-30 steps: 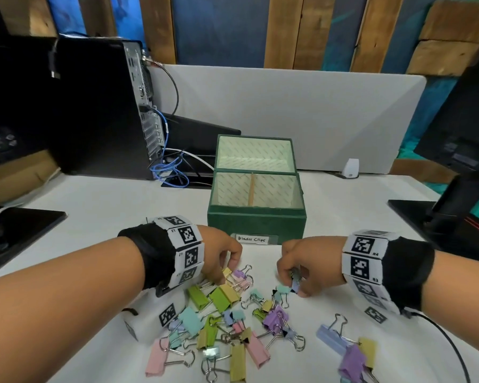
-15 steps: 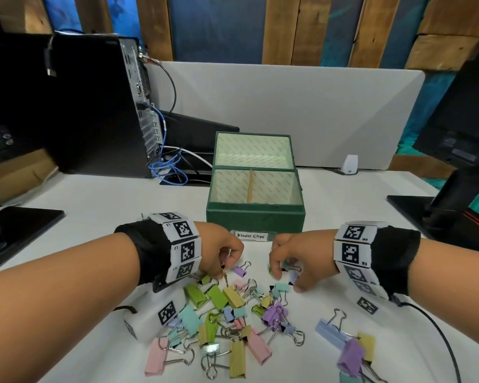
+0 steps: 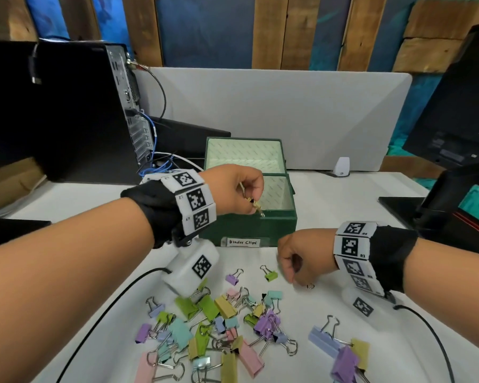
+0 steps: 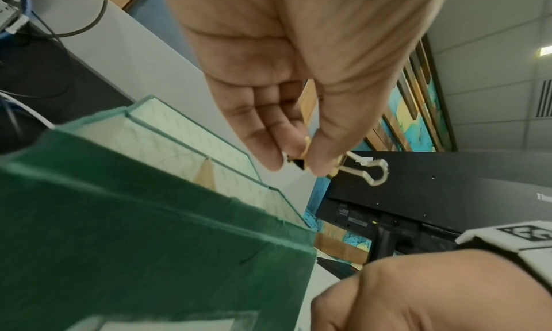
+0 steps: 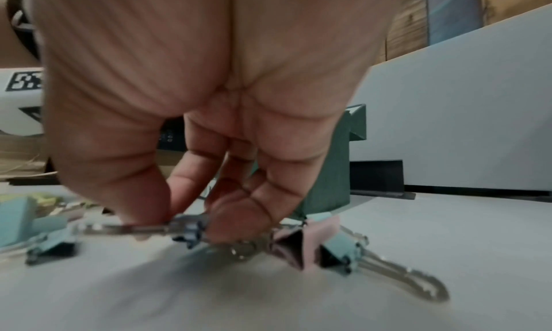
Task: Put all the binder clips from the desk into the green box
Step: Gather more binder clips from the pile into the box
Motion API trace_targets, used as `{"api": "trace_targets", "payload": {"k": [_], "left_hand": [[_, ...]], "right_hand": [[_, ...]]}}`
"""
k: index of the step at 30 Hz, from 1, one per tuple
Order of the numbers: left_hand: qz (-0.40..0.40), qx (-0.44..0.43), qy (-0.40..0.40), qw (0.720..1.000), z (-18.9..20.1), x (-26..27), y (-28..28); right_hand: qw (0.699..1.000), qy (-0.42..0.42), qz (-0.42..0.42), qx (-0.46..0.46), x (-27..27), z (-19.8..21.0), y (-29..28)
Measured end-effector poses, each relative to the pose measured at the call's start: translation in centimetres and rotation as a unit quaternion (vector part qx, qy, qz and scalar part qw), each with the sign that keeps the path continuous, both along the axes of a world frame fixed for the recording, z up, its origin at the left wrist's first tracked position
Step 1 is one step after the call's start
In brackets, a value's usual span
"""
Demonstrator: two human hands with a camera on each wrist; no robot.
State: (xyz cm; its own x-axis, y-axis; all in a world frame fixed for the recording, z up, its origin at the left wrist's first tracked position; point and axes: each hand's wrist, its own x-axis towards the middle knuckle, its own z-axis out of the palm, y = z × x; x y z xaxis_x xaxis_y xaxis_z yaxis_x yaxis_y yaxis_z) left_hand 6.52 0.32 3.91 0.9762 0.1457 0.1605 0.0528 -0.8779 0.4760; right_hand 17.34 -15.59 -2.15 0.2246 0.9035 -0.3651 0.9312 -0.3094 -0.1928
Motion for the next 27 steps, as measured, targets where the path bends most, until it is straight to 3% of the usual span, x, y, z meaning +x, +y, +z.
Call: {"api": "trace_targets", "payload": {"k": [7,11,16,18,23,27], "left_hand": [[0.022,0.006,-0.051,0.998,0.1,4.1,-0.2],[0.042,0.017,-0.049,0.998,-0.3,5.4,-0.2],[0.053,0.066,0.006,0.996,-0.9,4.1,-0.2],[0.032,0.094,0.037,0.994,-0.7,2.9,-0.4],[-0.036,0.107,0.220,0.969,-1.3,0.3,-1.2],[-0.074,0.141,0.248,0.956,-2.3,0.2,-2.3]], "right_hand": [[0.998,0.023,-0.053,0.022,1.5,2.2,-1.2],[0.985,0.064,-0.102,0.124,2.4,5.2,-1.7],[0.906,0.091,-0.193,0.366,4.4,7.6,0.2],[0.880,0.092,-0.205,0.418,4.5,7.6,1.6],[0.931,0.060,-0.171,0.317,3.9,6.7,3.2],[0.932,0.013,-0.155,0.327,4.1,5.7,1.6]]}}
